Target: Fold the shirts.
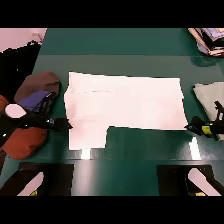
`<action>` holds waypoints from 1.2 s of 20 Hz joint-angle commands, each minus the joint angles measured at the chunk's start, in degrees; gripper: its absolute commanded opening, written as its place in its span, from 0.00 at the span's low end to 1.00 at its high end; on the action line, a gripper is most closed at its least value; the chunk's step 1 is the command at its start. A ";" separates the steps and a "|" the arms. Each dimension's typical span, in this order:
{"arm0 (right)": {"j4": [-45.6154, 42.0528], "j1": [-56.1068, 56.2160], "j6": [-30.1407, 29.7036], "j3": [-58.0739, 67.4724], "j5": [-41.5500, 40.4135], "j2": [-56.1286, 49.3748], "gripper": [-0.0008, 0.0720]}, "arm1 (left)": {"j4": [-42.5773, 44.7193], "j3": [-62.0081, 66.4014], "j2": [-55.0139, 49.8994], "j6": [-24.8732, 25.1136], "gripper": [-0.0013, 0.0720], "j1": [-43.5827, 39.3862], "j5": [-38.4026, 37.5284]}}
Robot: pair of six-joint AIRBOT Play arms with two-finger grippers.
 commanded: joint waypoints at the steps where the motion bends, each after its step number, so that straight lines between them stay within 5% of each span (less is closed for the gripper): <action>1: -6.51 -2.19 -0.37 0.04 9.38 8.55 0.03 | 3.02 0.59 9.16 -5.42 0.04 -0.02 -10.29; 5: -10.25 -0.15 1.25 0.70 16.96 17.86 0.03 | -1.88 1.60 17.86 -10.45 0.04 -0.02 -19.78; 9: -10.03 5.51 2.43 10.29 15.58 17.51 0.03 | 0.46 8.87 14.97 -9.66 0.04 -0.02 -8.09; 16: -9.94 15.02 4.33 28.37 9.77 -8.26 0.03 | 1.55 17.46 -9.99 -3.56 0.05 -0.02 11.85; 23: -0.57 17.49 5.22 43.91 6.95 -29.64 0.04 | -0.02 31.28 -30.67 -0.96 0.05 -0.02 18.58; 24: 0.90 17.46 5.22 46.01 6.73 -31.78 0.15 | -0.44 32.61 -31.82 -0.96 0.06 -0.02 18.69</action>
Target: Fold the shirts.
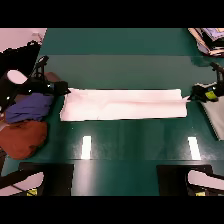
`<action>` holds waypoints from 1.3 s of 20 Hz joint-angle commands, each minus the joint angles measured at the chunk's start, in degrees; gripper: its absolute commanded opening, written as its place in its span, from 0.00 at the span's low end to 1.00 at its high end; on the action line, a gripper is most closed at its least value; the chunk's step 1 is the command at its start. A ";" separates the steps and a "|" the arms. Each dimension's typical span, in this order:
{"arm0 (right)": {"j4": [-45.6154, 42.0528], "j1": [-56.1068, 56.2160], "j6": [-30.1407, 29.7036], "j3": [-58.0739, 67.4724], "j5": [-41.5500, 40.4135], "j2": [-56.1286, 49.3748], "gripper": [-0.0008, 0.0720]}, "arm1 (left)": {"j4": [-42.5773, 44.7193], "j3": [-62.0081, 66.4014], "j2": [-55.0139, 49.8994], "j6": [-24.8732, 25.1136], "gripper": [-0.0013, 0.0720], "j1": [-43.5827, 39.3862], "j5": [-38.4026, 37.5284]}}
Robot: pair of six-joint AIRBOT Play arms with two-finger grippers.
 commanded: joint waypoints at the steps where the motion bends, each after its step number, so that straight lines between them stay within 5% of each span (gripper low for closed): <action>1: 6.32 0.13 0.17 7.39 -1.62 -8.52 0.42 | -1.09 5.64 -6.51 0.66 0.38 0.02 2.54; 2: 7.89 -0.70 0.13 8.79 -1.20 -9.81 0.56 | -1.14 6.40 -6.60 0.37 0.73 0.02 2.51; 5: 9.68 -4.17 -3.02 9.97 2.05 -10.82 0.57 | -1.03 9.11 -6.19 0.50 0.79 0.02 -1.25; 6: 9.68 -5.86 -4.59 9.62 3.91 -10.82 0.57 | -1.09 10.16 -6.19 0.50 0.71 0.02 -3.87; 7: 9.68 -7.61 -5.81 8.90 5.84 -10.82 0.58 | -1.70 10.82 -6.19 0.52 0.48 0.02 -6.47; 9: 9.70 -11.65 -7.50 5.95 7.45 -10.84 0.76 | -4.26 10.73 -6.21 1.22 0.06 0.00 -9.35; 15: 14.08 -16.44 -11.26 0.15 7.85 -16.61 0.77 | -5.35 10.67 -6.27 0.90 0.05 -5.86 -8.07; 22: 17.84 -8.46 -12.04 4.98 7.76 -23.21 0.76 | -5.40 10.67 -8.98 -2.73 0.05 -13.97 -1.57; 23: 17.84 -6.91 -12.02 5.97 8.55 -23.91 0.68 | -5.46 10.69 -10.14 -3.06 0.05 -15.23 -1.22; 26: 17.57 -3.48 -12.76 8.09 9.94 -24.13 0.09 | -5.84 10.69 -14.10 -4.07 0.04 -19.50 0.81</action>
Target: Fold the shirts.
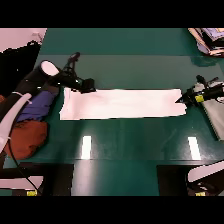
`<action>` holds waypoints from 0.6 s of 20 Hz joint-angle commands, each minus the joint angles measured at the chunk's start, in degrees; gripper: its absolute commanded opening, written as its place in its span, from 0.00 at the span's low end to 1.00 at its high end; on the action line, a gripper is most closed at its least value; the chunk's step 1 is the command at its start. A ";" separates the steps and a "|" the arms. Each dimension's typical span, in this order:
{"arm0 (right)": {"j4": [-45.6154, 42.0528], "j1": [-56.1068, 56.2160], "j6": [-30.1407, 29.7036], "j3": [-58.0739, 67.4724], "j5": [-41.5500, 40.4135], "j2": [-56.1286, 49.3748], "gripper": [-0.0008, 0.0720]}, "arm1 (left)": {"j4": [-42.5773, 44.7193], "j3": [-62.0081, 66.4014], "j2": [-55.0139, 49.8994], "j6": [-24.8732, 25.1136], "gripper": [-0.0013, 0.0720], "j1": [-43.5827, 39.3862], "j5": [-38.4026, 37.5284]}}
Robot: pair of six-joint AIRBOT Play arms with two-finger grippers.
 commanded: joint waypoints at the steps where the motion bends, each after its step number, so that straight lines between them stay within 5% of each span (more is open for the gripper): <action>1: 1.05 3.63 -0.87 3.17 3.34 -0.76 0.04 | -0.39 0.17 -4.07 -1.07 0.05 -5.03 3.21; 12: 16.44 16.76 5.90 23.87 4.20 14.49 0.03 | -0.72 15.93 -19.21 -1.49 0.05 -15.13 4.02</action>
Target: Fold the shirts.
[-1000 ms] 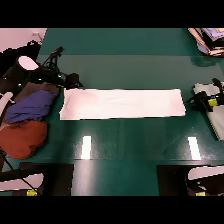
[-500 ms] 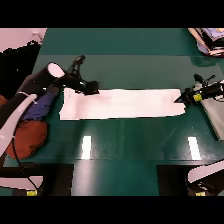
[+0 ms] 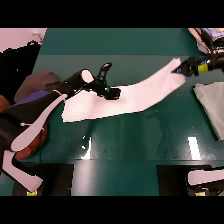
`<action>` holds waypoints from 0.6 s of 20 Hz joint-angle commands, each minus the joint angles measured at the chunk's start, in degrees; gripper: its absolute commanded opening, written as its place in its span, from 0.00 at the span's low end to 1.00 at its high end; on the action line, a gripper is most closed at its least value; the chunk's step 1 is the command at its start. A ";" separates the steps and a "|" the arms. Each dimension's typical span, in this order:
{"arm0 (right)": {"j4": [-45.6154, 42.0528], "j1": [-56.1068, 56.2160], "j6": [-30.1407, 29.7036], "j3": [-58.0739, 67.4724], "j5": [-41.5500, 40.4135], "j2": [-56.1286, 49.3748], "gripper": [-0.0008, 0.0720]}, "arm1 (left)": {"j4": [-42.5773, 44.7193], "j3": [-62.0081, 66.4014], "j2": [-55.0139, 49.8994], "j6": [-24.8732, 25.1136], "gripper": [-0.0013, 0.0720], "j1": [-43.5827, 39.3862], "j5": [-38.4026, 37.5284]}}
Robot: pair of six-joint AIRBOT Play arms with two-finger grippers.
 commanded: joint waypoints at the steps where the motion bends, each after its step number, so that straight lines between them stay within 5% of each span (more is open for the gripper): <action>1: 3.85 6.49 3.85 8.04 -1.05 3.04 0.03 | -0.37 4.59 -4.68 -0.63 0.04 -1.81 -0.28; 10: 3.76 23.02 5.18 15.26 -5.84 2.95 0.03 | -2.36 4.74 -7.28 -0.63 0.04 -1.81 2.78; 12: 3.72 25.11 4.07 15.23 -6.69 2.73 0.03 | -1.60 6.80 -6.99 0.02 0.04 -0.33 -1.51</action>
